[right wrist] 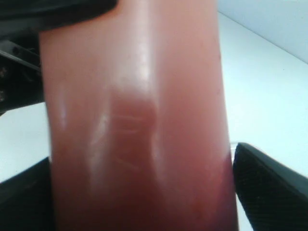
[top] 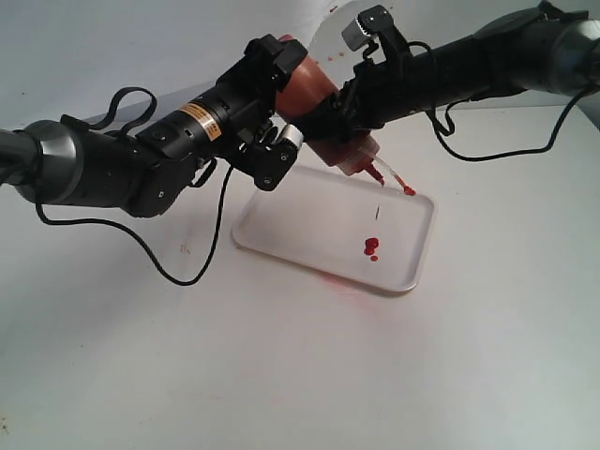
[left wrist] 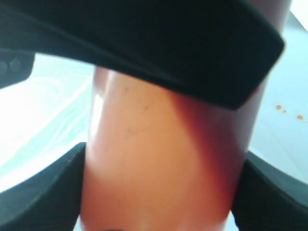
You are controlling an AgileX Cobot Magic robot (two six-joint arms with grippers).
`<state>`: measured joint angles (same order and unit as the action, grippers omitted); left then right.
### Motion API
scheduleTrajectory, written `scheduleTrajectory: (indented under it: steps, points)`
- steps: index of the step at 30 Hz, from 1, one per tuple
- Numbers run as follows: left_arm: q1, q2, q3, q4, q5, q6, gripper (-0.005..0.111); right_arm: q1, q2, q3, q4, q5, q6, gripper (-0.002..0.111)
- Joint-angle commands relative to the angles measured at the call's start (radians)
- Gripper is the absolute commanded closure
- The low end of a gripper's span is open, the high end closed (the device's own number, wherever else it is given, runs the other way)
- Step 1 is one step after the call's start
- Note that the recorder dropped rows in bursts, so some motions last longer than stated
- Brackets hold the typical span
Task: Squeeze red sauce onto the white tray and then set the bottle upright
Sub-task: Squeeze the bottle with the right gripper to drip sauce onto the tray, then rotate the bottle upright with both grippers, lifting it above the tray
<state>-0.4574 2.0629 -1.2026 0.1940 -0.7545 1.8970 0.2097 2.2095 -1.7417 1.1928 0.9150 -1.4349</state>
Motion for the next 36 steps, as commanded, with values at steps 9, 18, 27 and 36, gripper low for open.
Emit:
scheduleTrajectory:
  steps: [9,18,27,36]
  points:
    - [-0.012,-0.014,-0.008,-0.028,-0.140,-0.201,0.107,-0.010,-0.004,-0.006,0.022,-0.059,0.015,0.028]
    - [-0.012,-0.014,0.057,-0.058,-0.211,-0.244,0.107,-0.013,-0.022,-0.006,0.022,-0.021,0.015,0.028]
    - [0.000,-0.014,0.059,-0.054,-0.214,-0.324,0.107,-0.014,-0.049,-0.006,0.019,0.005,0.015,0.028]
    - [0.000,-0.014,0.089,-0.054,-0.222,-0.362,0.107,-0.014,-0.108,-0.006,0.021,0.002,0.015,0.025]
